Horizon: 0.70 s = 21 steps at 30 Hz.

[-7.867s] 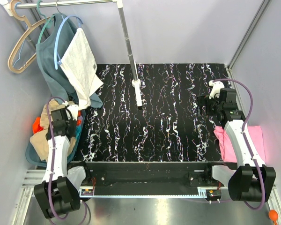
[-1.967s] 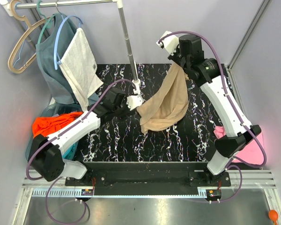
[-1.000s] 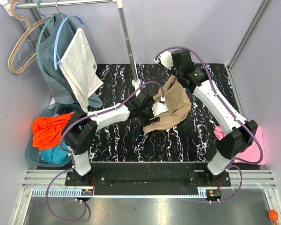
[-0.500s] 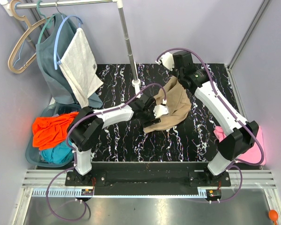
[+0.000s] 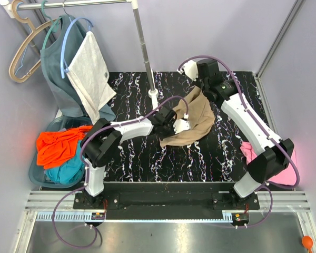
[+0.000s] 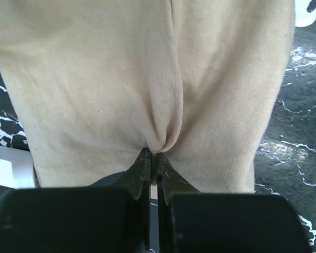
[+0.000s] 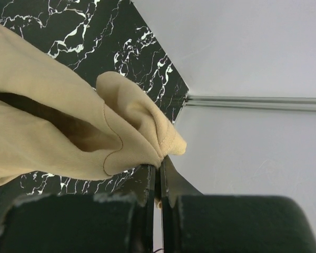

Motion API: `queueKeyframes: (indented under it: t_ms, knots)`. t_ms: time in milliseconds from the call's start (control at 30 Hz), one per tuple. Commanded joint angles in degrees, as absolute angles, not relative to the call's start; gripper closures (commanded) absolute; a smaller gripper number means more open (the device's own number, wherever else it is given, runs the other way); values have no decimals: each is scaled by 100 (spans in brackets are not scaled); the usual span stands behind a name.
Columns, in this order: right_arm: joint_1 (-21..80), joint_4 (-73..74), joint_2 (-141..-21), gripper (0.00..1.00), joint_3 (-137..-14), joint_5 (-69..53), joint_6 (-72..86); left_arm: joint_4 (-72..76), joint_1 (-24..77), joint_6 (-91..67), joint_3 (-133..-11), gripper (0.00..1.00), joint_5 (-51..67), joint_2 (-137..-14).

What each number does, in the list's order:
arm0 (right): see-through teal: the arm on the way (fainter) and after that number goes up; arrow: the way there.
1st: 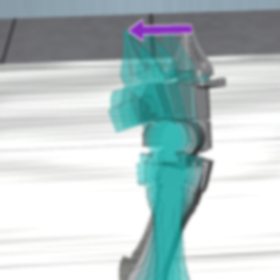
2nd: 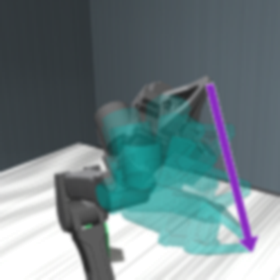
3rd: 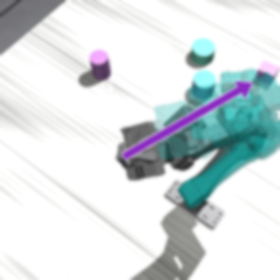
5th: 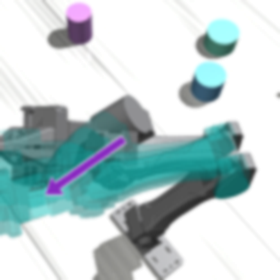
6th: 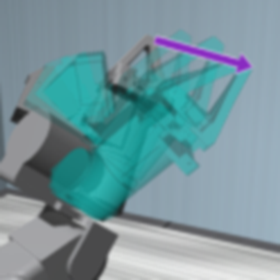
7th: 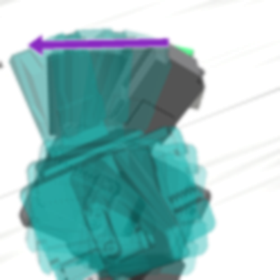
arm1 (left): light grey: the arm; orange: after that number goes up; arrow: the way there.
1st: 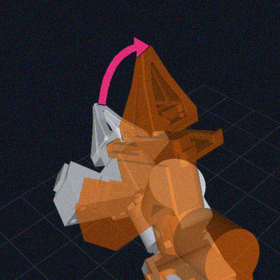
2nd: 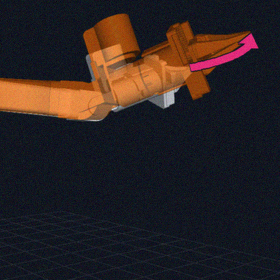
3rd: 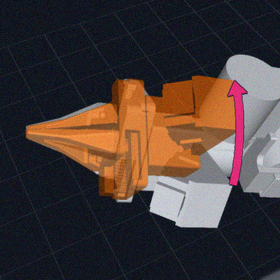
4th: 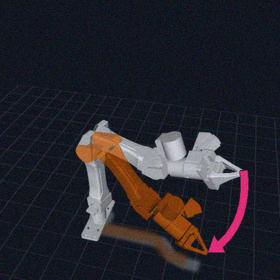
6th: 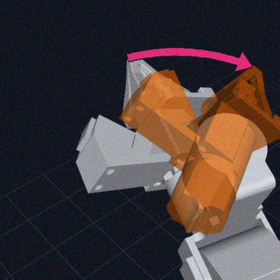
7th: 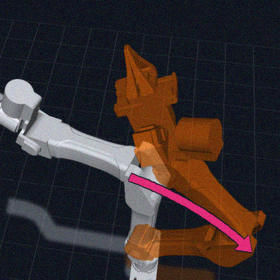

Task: Fold and stack the t-shirts
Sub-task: Flatten the tshirt out

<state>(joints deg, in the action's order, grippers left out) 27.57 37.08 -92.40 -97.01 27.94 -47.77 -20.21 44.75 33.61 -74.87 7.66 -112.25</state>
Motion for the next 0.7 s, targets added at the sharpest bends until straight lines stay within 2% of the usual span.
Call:
queueKeyframes:
  t_ms: [0, 667]
  knots:
    - [2716, 3472, -8921, 100, -9554, 2918, -4808, -1942, 4491, 3340, -7699, 100, 387, -10890]
    - [2329, 3445, -8482, 100, -8675, 2821, -4298, -1969, 4368, 3436, -7339, 100, -914, -8649]
